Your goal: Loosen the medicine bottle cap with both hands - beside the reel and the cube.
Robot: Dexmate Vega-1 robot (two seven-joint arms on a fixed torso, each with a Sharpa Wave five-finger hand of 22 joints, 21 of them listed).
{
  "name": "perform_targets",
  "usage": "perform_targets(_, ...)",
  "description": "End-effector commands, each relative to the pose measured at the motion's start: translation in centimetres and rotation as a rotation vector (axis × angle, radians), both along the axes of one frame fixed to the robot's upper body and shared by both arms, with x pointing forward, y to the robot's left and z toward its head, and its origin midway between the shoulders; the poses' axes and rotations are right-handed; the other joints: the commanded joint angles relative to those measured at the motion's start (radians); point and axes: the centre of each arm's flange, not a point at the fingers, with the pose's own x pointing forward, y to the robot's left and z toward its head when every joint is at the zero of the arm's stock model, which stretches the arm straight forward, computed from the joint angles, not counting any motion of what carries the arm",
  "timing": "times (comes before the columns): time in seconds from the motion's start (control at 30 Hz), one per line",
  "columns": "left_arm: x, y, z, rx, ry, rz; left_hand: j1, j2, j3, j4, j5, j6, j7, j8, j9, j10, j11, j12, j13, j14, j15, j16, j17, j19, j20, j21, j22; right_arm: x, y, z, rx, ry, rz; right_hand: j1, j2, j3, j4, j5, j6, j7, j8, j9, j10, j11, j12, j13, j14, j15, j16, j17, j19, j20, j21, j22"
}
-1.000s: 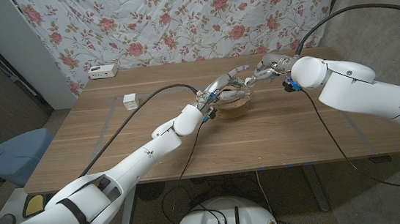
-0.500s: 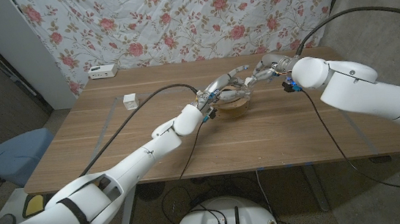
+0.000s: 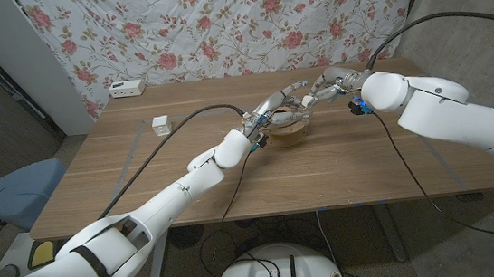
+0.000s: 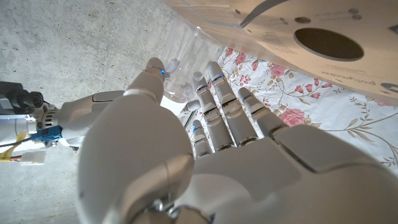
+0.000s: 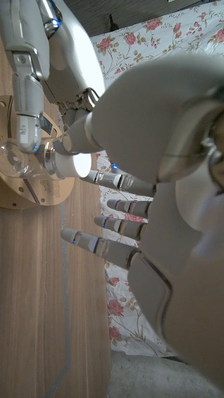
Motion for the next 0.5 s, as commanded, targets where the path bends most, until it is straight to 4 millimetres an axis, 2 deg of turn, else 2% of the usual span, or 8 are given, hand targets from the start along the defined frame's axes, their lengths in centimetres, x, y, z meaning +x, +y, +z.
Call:
perform_targets(0.03,-0.02,-0.03,-0.08,0.002,0.002,0.002,0.003,0.008,0.007,-0.001,0.008,-0.003,-0.002,0.0,0.002,0.047,-0.042,0.008,0.003,0.011,-0.08,0.005,0.003,0.004,-0.07,0.0,0.002,-0.04,-0.42,-0.2,0.035,0.004,0.026,0.017,0.017,0.013,-0.001,0.007,0.016,-0.017,0.005,-0.001,0.003,-0.017,0.0,0.001,0.002,-0.012,0.006,0.004,0.002,-0.007,-0.002,0.0)
perform_targets(0.13,-0.03,-0.03,-0.08,0.002,0.003,0.002,0.003,0.007,0.006,-0.001,0.008,-0.003,-0.002,0.0,0.002,0.047,-0.043,0.008,0.003,0.011,-0.079,0.005,0.003,0.004,-0.07,0.0,0.002,-0.04,-0.57,-0.23,0.047,0.009,0.036,0.034,0.028,0.022,-0.003,0.012,0.023,-0.022,0.001,-0.006,0.001,-0.033,-0.001,0.0,-0.001,-0.021,0.005,0.005,-0.002,-0.01,-0.003,0.001)
perform_targets(0.5,-0.18,-0.1,-0.24,0.001,0.003,0.001,0.002,0.008,0.007,-0.001,0.009,-0.004,0.0,-0.001,0.002,0.048,-0.041,0.008,0.003,0.01,-0.079,0.004,0.003,0.003,-0.069,0.0,0.002,-0.33,-0.9,-0.24,0.072,0.015,0.06,0.089,0.067,0.051,-0.008,0.032,0.028,-0.029,-0.015,-0.02,-0.006,-0.06,-0.005,-0.001,-0.012,-0.035,0.004,0.008,-0.023,-0.019,-0.007,0.002)
